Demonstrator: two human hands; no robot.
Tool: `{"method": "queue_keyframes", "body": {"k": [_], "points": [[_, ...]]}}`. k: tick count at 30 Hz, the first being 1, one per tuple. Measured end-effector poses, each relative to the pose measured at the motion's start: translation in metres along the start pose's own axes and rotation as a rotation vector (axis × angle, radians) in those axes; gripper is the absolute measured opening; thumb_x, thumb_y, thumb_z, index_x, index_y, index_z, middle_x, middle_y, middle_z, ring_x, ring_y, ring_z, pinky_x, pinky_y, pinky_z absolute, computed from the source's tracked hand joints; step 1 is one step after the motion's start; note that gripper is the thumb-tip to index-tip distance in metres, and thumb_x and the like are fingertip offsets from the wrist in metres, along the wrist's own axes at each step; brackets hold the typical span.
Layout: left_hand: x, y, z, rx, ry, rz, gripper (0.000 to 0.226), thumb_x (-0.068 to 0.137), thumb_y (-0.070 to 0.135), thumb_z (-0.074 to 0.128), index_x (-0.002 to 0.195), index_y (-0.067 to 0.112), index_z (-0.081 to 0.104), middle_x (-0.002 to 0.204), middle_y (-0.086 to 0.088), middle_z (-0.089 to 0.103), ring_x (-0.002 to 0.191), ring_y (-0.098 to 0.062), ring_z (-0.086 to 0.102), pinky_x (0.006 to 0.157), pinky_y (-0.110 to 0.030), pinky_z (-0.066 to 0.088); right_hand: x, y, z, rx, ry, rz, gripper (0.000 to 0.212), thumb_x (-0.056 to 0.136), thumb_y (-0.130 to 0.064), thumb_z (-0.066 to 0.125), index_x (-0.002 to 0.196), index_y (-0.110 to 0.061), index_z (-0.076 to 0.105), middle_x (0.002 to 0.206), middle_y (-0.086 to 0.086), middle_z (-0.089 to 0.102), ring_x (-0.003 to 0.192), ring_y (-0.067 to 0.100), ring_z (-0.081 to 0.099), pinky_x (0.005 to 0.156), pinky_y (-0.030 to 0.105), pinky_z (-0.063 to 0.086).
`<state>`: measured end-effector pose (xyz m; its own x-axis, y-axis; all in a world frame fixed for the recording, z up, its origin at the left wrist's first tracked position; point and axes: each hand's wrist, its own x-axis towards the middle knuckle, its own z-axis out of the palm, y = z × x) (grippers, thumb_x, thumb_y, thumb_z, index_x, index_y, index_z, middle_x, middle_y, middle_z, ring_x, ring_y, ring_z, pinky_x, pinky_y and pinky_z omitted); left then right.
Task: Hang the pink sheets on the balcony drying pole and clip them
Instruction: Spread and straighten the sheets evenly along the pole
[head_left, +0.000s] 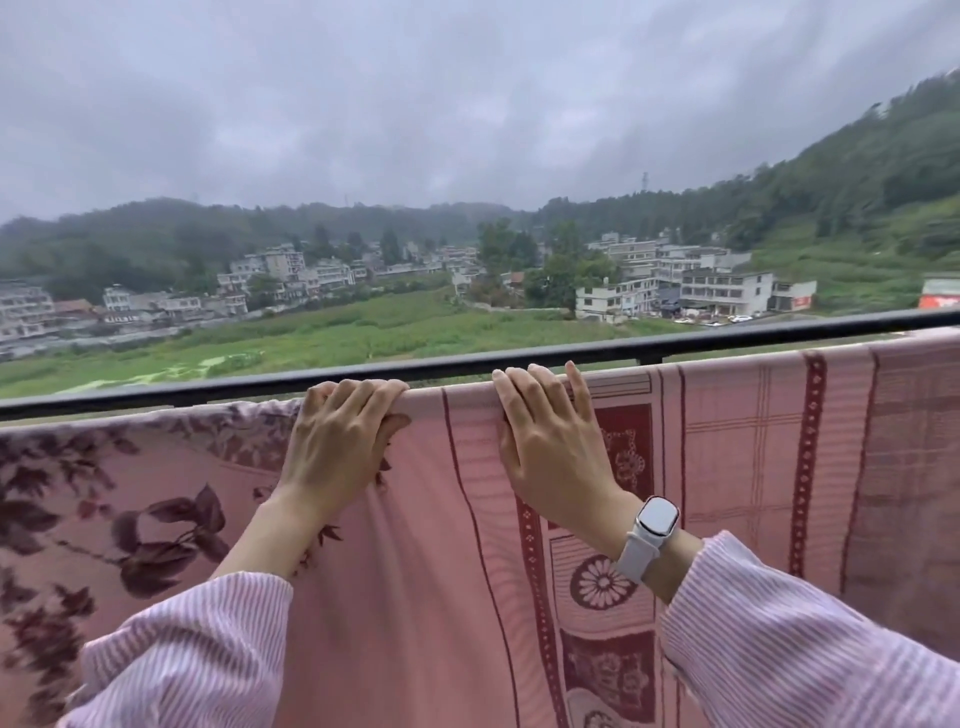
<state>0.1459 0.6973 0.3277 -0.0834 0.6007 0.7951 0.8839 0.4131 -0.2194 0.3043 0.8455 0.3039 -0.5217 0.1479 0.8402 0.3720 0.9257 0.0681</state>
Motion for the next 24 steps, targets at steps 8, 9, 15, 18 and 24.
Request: {"method": "queue_keyframes", "body": {"k": [8, 9, 15, 18, 24], "points": [[-0.043, -0.071, -0.020, -0.032, -0.019, -0.171, 0.045, 0.093, 0.039, 0.026, 0.123, 0.014, 0.050, 0.116, -0.006, 0.061, 0.109, -0.025, 0.053, 0.107, -0.046, 0.016, 0.019, -0.053, 0.021, 0.013, 0.039, 0.103, 0.045, 0.086, -0.028, 0.035, 0.126, -0.008, 0.042, 0.115, 0.010, 0.052, 0.120, 0.028, 0.040, 0.110, 0.059, 0.006], [-0.047, -0.077, -0.021, -0.011, -0.022, -0.172, 0.043, 0.092, 0.035, 0.028, 0.125, 0.015, 0.048, 0.118, -0.006, 0.060, 0.112, -0.024, 0.052, 0.108, -0.049, 0.013, 0.022, -0.064, 0.023, 0.031, 0.045, 0.067, 0.045, 0.085, -0.027, 0.036, 0.126, -0.009, 0.042, 0.116, 0.010, 0.053, 0.121, 0.027, 0.039, 0.110, 0.059, 0.006], [-0.056, -0.106, -0.026, -0.105, -0.019, -0.137, 0.043, 0.094, 0.039, 0.028, 0.124, 0.017, 0.049, 0.118, -0.003, 0.059, 0.111, -0.017, 0.044, 0.099, -0.033, 0.025, 0.042, -0.134, 0.048, 0.115, 0.052, -0.033, 0.047, 0.083, -0.027, 0.038, 0.125, -0.008, 0.046, 0.119, 0.008, 0.055, 0.122, 0.026, 0.041, 0.109, 0.057, 0.005], [-0.065, -0.130, -0.034, -0.153, -0.009, -0.216, 0.046, 0.090, 0.041, 0.029, 0.125, 0.018, 0.049, 0.115, -0.002, 0.059, 0.109, -0.020, 0.047, 0.098, -0.031, 0.025, 0.051, -0.157, 0.053, 0.161, 0.098, -0.058, 0.045, 0.084, -0.026, 0.037, 0.124, -0.007, 0.048, 0.120, 0.009, 0.055, 0.123, 0.025, 0.042, 0.109, 0.057, 0.006], [-0.082, -0.182, -0.050, -0.159, -0.011, -0.290, 0.049, 0.082, 0.052, 0.036, 0.112, 0.022, 0.061, 0.109, 0.003, 0.066, 0.105, -0.019, 0.055, 0.098, -0.030, 0.027, 0.074, -0.213, 0.066, 0.192, 0.068, -0.119, 0.042, 0.082, -0.024, 0.039, 0.118, -0.007, 0.054, 0.108, 0.007, 0.060, 0.108, 0.025, 0.054, 0.110, 0.048, 0.013]]}}
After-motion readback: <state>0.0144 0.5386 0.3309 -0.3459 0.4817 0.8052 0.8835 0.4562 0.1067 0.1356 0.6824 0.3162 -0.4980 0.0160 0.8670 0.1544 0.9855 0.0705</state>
